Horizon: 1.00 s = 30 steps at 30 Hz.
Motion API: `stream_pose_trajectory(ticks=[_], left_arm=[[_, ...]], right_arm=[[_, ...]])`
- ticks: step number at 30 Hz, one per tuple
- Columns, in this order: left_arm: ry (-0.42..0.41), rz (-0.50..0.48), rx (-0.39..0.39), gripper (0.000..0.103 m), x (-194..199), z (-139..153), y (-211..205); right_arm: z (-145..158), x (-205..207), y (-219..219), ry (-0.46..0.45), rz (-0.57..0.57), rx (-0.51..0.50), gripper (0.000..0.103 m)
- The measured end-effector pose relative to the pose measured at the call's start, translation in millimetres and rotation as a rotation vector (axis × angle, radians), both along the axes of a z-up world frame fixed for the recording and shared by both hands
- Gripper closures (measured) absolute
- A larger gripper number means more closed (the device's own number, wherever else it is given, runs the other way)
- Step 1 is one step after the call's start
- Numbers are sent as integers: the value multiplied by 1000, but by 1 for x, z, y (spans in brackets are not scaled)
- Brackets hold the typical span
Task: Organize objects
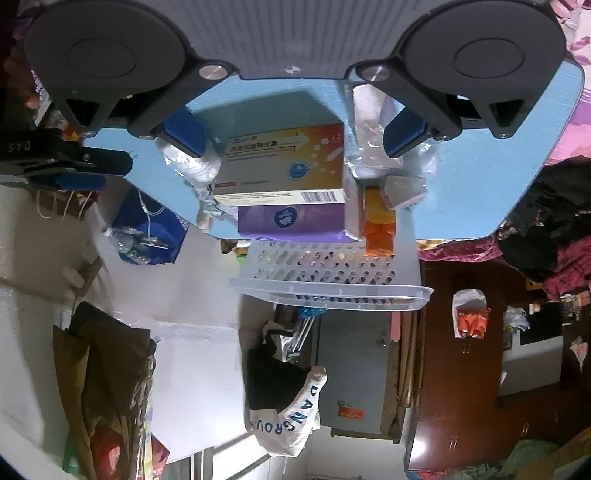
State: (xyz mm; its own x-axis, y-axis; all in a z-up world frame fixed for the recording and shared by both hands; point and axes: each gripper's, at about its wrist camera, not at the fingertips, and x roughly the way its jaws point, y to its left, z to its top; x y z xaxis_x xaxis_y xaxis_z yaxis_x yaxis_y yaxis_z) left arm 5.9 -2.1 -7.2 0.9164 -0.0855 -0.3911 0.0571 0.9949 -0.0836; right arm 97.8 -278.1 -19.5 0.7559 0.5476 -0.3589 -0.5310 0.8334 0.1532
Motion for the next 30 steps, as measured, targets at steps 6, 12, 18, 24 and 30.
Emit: stream_pose_trajectory(ticks=[6,12,18,24,30], left_arm=[[-3,10,4,0,0,0,0],[-1,11,9,0,0,-1,0],[0,14,6,0,0,-1,0],[0,11,6,0,0,-2,1],[0,12,6,0,0,-2,1]], right_arm=[[1,0,-1,-7,-4,2,0],[1,0,1,-4,-3,-3,0],[1,1,0,-1,-6,2,0],[0,1,0,0,-9,4,0],[0,1,0,1,-9,4,0]])
